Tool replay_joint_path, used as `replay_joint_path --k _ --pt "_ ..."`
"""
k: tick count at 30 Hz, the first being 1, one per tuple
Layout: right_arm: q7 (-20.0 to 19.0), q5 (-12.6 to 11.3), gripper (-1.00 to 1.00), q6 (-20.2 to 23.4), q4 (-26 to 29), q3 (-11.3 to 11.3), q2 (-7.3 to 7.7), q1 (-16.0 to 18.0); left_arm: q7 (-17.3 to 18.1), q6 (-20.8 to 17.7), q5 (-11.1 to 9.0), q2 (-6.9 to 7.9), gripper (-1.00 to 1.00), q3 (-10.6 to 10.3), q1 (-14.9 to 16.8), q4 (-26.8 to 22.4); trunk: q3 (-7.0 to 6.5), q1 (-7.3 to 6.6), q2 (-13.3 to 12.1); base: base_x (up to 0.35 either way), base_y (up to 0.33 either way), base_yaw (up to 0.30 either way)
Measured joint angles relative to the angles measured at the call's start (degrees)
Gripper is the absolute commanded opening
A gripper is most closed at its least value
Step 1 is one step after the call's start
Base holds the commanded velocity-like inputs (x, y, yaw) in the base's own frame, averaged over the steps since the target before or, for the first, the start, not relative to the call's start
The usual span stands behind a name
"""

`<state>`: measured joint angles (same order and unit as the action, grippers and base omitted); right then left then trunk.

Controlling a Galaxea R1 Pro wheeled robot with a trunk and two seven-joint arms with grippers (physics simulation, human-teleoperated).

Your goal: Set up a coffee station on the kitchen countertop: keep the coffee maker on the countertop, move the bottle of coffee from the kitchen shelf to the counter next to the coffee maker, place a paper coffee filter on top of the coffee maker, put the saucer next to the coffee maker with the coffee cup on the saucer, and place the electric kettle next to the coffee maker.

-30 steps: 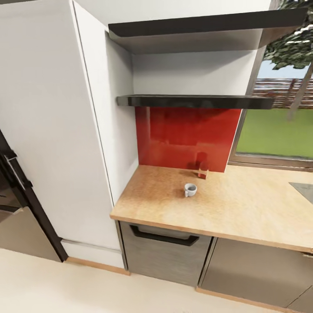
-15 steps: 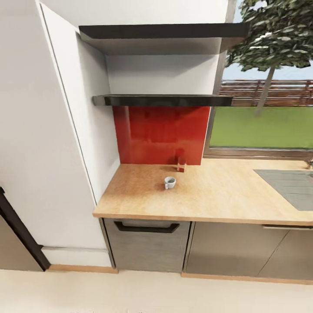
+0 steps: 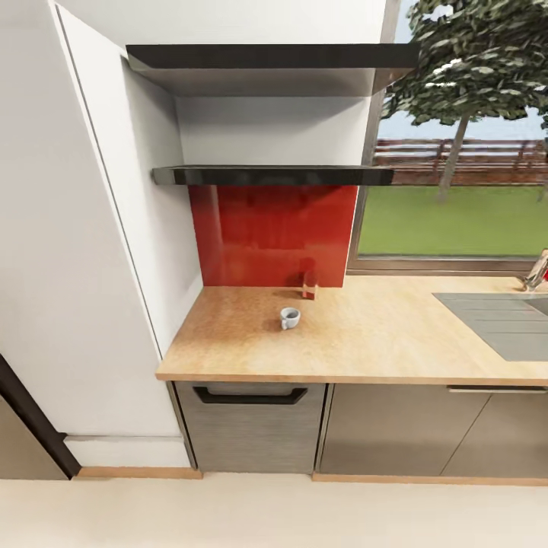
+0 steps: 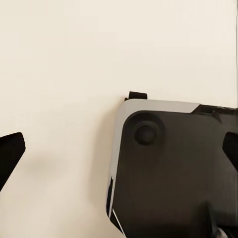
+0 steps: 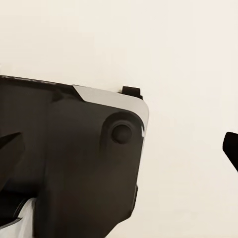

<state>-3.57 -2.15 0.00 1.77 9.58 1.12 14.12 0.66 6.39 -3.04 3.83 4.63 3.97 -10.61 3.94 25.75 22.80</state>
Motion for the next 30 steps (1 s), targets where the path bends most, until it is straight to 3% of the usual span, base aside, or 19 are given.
replay_joint_path --k 7,15,16,17,18,19,20,24,30 --pt "0.01 -0.13 1.00 0.00 0.12 -0.19 -0.41 0.00 0.17 0.00 0.09 -0.14 1.00 -0.12 1.06 -0.97 0.00 0.00 0.00 0.000 0.000 0.000" --pt "-0.11 -0.16 1.00 -0.09 1.21 -0.22 -1.35 0.01 0.60 -0.12 0.17 0.17 1.00 -0.25 6.96 -7.19 -0.01 0.00 0.00 0.000 0.000 0.000" --pt "-0.11 0.06 1.00 -0.42 3.36 0.08 -1.28 0.01 3.82 -0.18 0.35 0.32 1.00 -0.71 7.84 -13.66 0.01 0.00 0.00 0.000 0.000 0.000" --pt "-0.09 0.10 1.00 -0.84 3.41 0.10 -1.23 0.00 5.47 -0.23 0.69 0.32 1.00 -1.03 12.59 -16.66 -0.01 0.00 0.00 0.000 0.000 0.000" --pt "-0.06 0.10 1.00 -1.51 3.36 0.11 -1.16 0.00 7.57 -0.36 1.27 0.32 1.00 -1.52 13.30 -18.25 -0.02 0.00 -0.01 0.000 0.000 0.000" --pt "0.01 0.15 1.00 -3.87 3.21 0.15 -1.08 0.00 15.07 -0.93 3.99 0.17 1.00 -2.74 12.08 -23.01 -0.01 -0.01 0.01 0.000 0.000 0.000" --pt "0.04 0.15 1.00 -4.51 3.17 0.18 -1.06 -0.02 19.09 -1.97 5.44 0.08 1.00 -3.04 12.36 -25.69 -0.01 0.00 0.00 0.000 0.000 0.000" --pt "0.05 0.16 1.00 -5.07 3.14 0.22 -1.10 -0.02 26.88 -7.52 7.27 -0.39 1.00 -3.29 13.73 -30.85 -0.01 0.00 -0.01 0.000 0.000 0.000" --pt "0.06 0.16 1.00 -5.21 3.13 0.21 -1.18 -0.02 36.91 -15.91 7.77 -0.90 1.00 -3.35 17.38 -37.58 -0.01 0.00 -0.01 0.000 0.000 0.000"
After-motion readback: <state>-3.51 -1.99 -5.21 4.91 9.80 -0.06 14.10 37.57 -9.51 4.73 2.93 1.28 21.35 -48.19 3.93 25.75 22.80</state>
